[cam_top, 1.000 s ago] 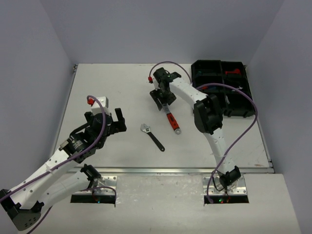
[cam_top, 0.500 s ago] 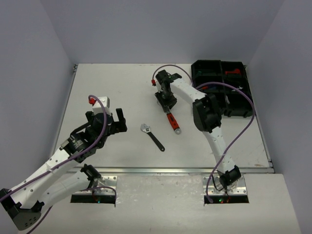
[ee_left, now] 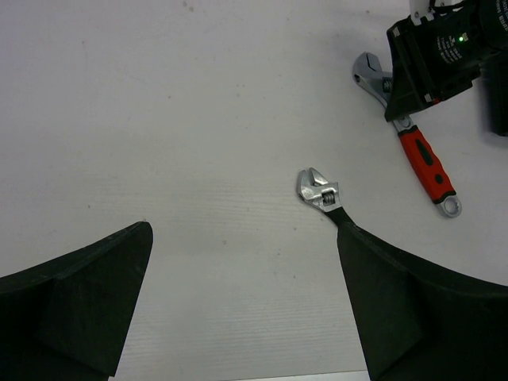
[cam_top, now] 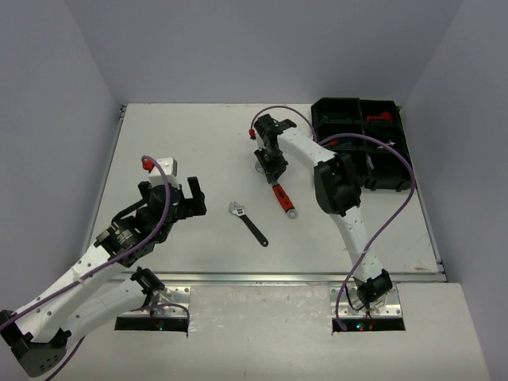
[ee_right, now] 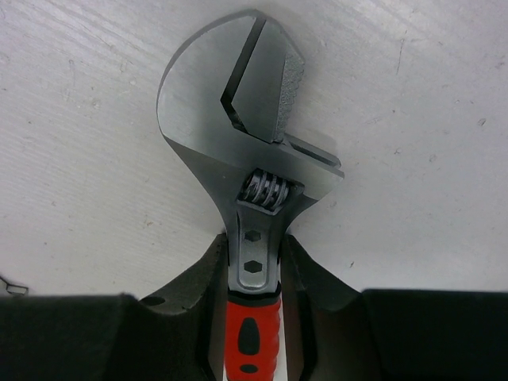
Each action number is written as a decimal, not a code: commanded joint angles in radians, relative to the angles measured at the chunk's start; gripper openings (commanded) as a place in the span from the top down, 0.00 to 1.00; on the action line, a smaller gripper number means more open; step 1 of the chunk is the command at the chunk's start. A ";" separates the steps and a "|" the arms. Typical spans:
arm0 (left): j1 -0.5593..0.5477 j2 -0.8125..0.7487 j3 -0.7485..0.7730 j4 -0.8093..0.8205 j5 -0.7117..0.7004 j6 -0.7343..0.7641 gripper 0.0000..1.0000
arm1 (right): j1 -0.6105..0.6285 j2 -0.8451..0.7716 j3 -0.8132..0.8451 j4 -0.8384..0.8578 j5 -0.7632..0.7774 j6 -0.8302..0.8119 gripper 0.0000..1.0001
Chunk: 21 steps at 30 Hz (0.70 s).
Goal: Sort the tools into containers
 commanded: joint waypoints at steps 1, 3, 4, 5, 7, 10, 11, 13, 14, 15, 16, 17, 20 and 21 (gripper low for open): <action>0.007 -0.017 -0.005 0.050 0.006 0.013 0.00 | -0.002 -0.087 -0.058 -0.002 -0.018 0.061 1.00; 0.007 -0.021 -0.005 0.050 0.006 0.013 0.00 | -0.002 -0.118 -0.081 0.011 -0.021 0.077 1.00; 0.007 -0.022 -0.006 0.050 0.006 0.013 0.00 | -0.002 -0.136 -0.088 0.027 -0.043 0.081 1.00; 0.007 -0.025 -0.007 0.050 0.006 0.013 0.00 | -0.002 -0.168 -0.094 0.033 -0.047 0.085 1.00; 0.007 -0.029 -0.007 0.051 0.006 0.013 0.00 | -0.002 -0.204 -0.111 0.047 -0.041 0.096 1.00; 0.008 -0.031 -0.007 0.051 0.006 0.013 0.00 | -0.003 -0.256 -0.127 0.062 -0.040 0.101 1.00; 0.008 -0.031 -0.007 0.051 0.006 0.013 0.00 | -0.003 -0.272 -0.135 0.070 -0.039 0.104 1.00; 0.007 -0.033 -0.007 0.051 0.006 0.013 0.00 | -0.006 -0.315 -0.156 0.084 -0.037 0.110 1.00; 0.008 -0.034 -0.007 0.051 0.007 0.013 0.00 | -0.009 -0.333 -0.167 0.089 -0.039 0.114 1.00; 0.008 -0.035 -0.007 0.051 0.007 0.013 0.00 | -0.012 -0.351 -0.178 0.094 -0.040 0.118 1.00; 0.008 -0.036 -0.007 0.051 0.007 0.013 0.00 | -0.016 -0.368 -0.188 0.098 -0.041 0.122 1.00; 0.007 -0.037 -0.007 0.051 0.006 0.013 0.00 | -0.023 -0.381 -0.195 0.100 -0.041 0.127 1.00; 0.007 -0.040 -0.008 0.051 0.007 0.013 0.00 | -0.036 -0.456 -0.252 0.117 -0.033 0.141 1.00; 0.007 -0.040 -0.008 0.051 0.008 0.013 0.00 | -0.046 -0.476 -0.268 0.129 -0.032 0.146 1.00</action>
